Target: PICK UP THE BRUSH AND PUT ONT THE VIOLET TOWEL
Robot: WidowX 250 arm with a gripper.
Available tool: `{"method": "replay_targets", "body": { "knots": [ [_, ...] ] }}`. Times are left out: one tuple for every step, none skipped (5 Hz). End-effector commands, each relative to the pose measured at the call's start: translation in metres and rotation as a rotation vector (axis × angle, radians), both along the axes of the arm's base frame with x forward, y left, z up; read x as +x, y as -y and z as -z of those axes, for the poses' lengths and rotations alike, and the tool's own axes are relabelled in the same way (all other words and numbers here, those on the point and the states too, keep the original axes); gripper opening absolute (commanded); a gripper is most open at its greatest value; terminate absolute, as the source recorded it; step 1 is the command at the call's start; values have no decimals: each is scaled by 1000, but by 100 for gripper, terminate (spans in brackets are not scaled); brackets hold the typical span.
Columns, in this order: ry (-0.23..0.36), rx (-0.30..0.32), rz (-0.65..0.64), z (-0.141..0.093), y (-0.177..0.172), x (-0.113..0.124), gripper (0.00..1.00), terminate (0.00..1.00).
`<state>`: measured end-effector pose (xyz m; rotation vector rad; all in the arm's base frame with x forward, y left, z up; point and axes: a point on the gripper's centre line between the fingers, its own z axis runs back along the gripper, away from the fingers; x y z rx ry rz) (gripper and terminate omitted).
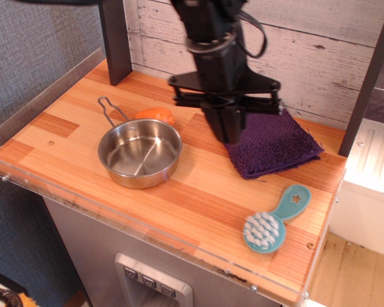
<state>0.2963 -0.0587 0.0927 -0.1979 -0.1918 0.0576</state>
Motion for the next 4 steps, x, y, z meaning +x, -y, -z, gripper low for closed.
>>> {"method": "replay_targets", "body": {
  "knots": [
    [-15, 56, -7, 13, -7, 16, 100, 0],
    [-22, 116, -14, 20, -18, 10, 100, 0],
    [-30, 138, 11, 20, -14, 0, 100, 0],
    [-29, 114, 42, 22, 3, -16, 100, 0]
  ]
}}
